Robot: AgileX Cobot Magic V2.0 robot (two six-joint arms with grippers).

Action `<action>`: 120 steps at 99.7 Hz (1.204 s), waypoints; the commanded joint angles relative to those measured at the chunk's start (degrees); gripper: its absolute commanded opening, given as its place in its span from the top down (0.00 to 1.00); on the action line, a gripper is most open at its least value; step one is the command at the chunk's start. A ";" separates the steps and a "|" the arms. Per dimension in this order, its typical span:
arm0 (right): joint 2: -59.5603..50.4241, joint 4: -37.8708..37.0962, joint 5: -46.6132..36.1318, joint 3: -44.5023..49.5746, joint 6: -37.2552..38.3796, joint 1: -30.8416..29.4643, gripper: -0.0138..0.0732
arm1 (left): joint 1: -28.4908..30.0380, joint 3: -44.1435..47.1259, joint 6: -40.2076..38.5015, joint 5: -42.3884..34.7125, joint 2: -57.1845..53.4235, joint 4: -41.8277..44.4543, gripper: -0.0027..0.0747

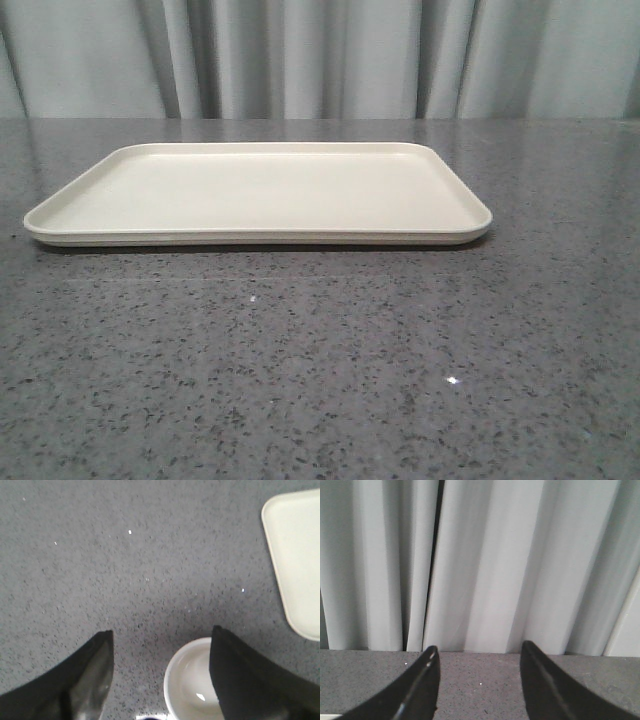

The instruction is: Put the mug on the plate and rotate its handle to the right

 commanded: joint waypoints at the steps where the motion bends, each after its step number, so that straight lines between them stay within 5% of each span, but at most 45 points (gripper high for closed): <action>1: 0.93 -0.91 -3.78 -1.82 -0.60 -0.32 0.40 | 0.01 2.32 0.04 -0.45 -2.29 -0.27 0.42; 120: 2.93 -0.98 -2.32 -1.82 -0.60 -0.32 0.40 | 0.01 14.87 0.04 -0.53 4.24 1.94 0.42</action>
